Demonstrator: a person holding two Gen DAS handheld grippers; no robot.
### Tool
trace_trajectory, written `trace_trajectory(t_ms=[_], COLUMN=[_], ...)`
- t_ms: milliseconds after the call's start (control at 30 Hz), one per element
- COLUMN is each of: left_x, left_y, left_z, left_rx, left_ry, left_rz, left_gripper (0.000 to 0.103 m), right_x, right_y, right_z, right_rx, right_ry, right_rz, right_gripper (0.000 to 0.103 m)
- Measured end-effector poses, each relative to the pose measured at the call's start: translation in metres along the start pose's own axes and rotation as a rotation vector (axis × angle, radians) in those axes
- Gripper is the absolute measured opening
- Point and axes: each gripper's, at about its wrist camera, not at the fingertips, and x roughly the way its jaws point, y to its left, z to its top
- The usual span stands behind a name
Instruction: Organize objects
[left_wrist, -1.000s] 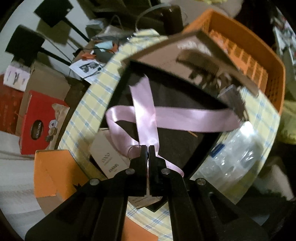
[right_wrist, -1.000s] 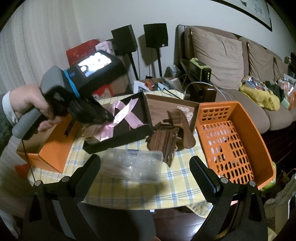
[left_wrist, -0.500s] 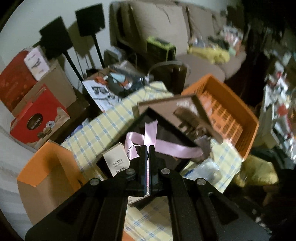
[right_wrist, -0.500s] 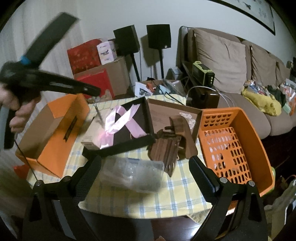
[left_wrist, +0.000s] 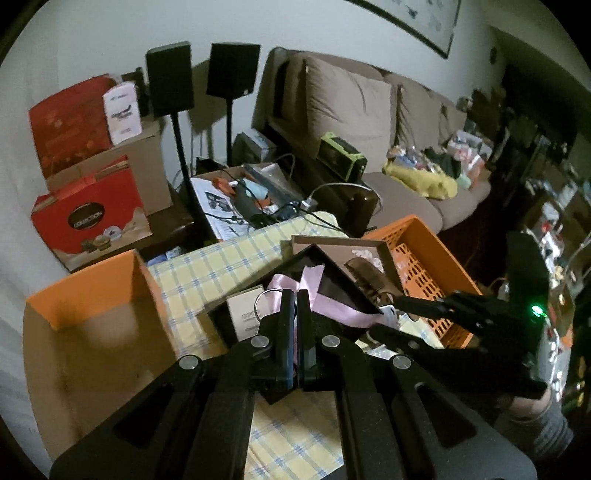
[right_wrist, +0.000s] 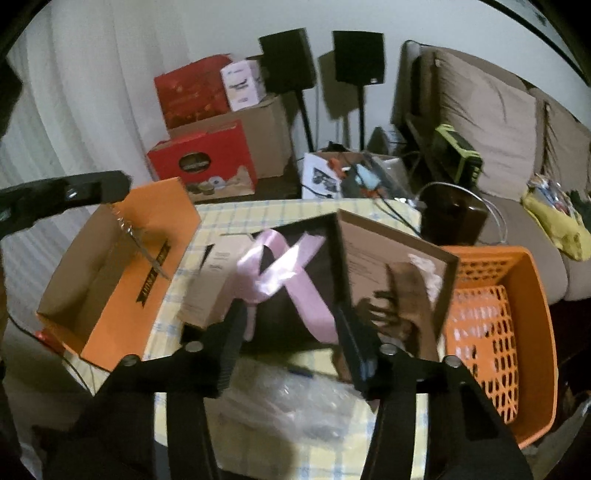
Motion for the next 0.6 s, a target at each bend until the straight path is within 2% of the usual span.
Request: trace_trajectory(t_ms=[200, 367, 433, 500, 533, 600], left_x=[-0.023, -0.042, -0.049, -0.053, -0.055, -0.057], left_y=[0.013, 0.022, 0.024, 0.023, 0.023, 0.024], left_z=[-0.014, -0.027, -0.032, -0.034, -0.036, -0.038], left_rx=[-0.034, -0.052, -0.059, -0.059, -0.060, -0.065], left_ry=[-0.033, -0.056, -0.068, -0.075, -0.079, -0.082], left_rz=[0.007, -0.001, -0.011, -0.015, -0.015, -0.018], left_gripper=[0.001, 0.001, 0.001, 0.001, 0.001, 0.001], right_x=[0.018, 0.011, 0.007, 0.003, 0.002, -0.003], right_y=[0.009, 0.009, 0.006, -0.001, -0.005, -0.014], right_z=[0.009, -0.005, -0.013, -0.022, -0.027, -0.038], right_rx=[-0.008, -0.032, -0.038, -0.019, -0.007, 0.034], right_ry=[0.023, 0.036, 0.042, 0.049, 0.052, 0.052], right_rz=[0.021, 0.019, 0.001, -0.015, -0.020, -0.033], right_gripper=[0.041, 0.041, 0.050, 0.064, 0.066, 0.081])
